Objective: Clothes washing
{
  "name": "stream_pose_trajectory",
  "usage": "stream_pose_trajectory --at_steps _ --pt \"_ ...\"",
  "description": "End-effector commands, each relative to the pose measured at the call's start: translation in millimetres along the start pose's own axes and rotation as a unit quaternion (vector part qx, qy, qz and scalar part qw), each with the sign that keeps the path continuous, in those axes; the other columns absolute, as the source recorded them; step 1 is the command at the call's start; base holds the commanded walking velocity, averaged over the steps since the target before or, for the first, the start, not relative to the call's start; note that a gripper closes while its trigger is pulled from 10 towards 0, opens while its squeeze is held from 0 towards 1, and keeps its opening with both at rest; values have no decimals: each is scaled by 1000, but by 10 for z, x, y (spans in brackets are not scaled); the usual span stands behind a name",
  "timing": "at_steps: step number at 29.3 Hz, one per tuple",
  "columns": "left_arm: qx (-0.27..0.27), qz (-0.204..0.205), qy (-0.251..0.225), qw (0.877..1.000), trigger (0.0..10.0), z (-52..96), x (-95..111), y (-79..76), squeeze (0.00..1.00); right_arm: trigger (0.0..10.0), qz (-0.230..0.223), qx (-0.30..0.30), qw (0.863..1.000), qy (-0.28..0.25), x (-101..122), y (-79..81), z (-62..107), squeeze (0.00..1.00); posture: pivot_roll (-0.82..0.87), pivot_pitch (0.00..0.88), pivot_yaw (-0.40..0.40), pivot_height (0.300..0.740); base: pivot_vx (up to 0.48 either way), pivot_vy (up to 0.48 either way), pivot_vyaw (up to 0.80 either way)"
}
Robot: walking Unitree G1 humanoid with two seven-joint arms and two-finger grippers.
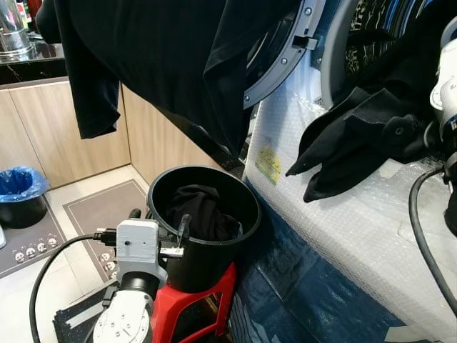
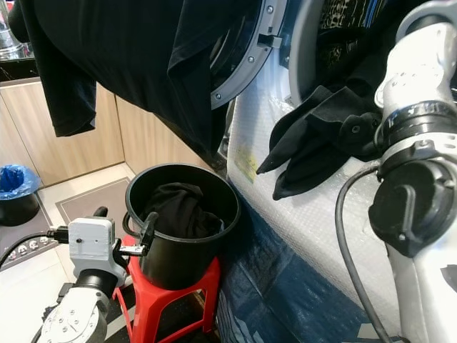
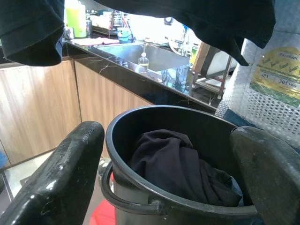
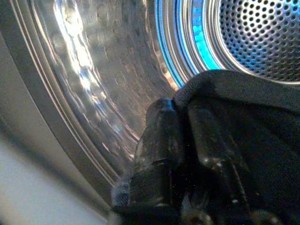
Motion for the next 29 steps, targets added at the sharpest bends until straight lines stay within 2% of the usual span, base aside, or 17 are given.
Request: stream_pose_trajectory --at_steps 1,2,4,5,7,11,12,13,18,21,24,28,29 --pt "-3 -2 -8 1000 10000 15 69 -21 0 10000 41 -7 999 19 -87 -62 4 0 193 0 -186 740 0 0 0" --pt "-3 -3 -7 1000 10000 14 69 -17 0 10000 72 0 996 49 -212 -68 16 0 189 0 -184 740 0 0 0" --pt "-4 -4 -6 1000 10000 12 69 -13 0 10000 133 8 988 71 -315 -93 30 0 180 0 -178 740 0 0 0" --pt "-4 -4 -5 1000 10000 10 69 -14 0 10000 175 4 979 103 -438 -180 52 0 174 0 -176 740 0 0 0" --pt "-6 -4 -4 1000 10000 7 68 -20 0 10000 217 -10 969 116 -478 -298 63 0 170 0 -176 740 0 0 0" --pt "-6 -3 -4 1000 10000 -1 67 -17 0 10000 240 -10 961 135 -529 -366 78 0 159 0 -172 740 0 0 0" --pt "-6 -3 -4 1000 10000 -4 67 -17 0 10000 248 -11 959 138 -532 -391 81 78 159 0 -172 740 0 0 0" --pt "-7 -3 -4 1000 10000 -8 67 -19 0 10000 250 -13 958 138 -519 -412 79 1000 156 0 -170 740 0 0 0" --pt "-11 -1 -3 1000 10000 -31 66 -31 0 10000 265 -32 954 133 -360 -531 58 1000 136 0 -164 740 0 0 0" --pt "-14 -1 -5 1000 10000 -49 68 -43 0 10000 243 -17 963 119 -247 -511 36 1000 127 0 -160 740 0 0 0" --pt "-15 0 -6 1000 10000 -63 73 -48 0 10000 231 -9 965 121 -242 -538 39 1000 123 0 -157 740 0 0 0" --pt "-20 0 -7 1000 10000 -78 79 -58 0 10000 249 -17 960 127 -243 -652 52 1000 118 0 -154 740 0 0 0" --pt "-20 -1 -7 1000 10000 -81 80 -56 0 10000 266 -18 955 128 -245 -685 57 1000 117 0 -153 740 0 0 0"
Point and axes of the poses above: a point about 5 cm out from each wrist's last joint towards the gripper, its own z axis pointing back from the gripper into the wrist, its own x axis along the axis of the wrist's last joint, y = z × x, the point moved 6 cm from there along -z, pointing out of the wrist towards the gripper, and after that the axes turned 8 degrees about z, right-handed, at the moved point
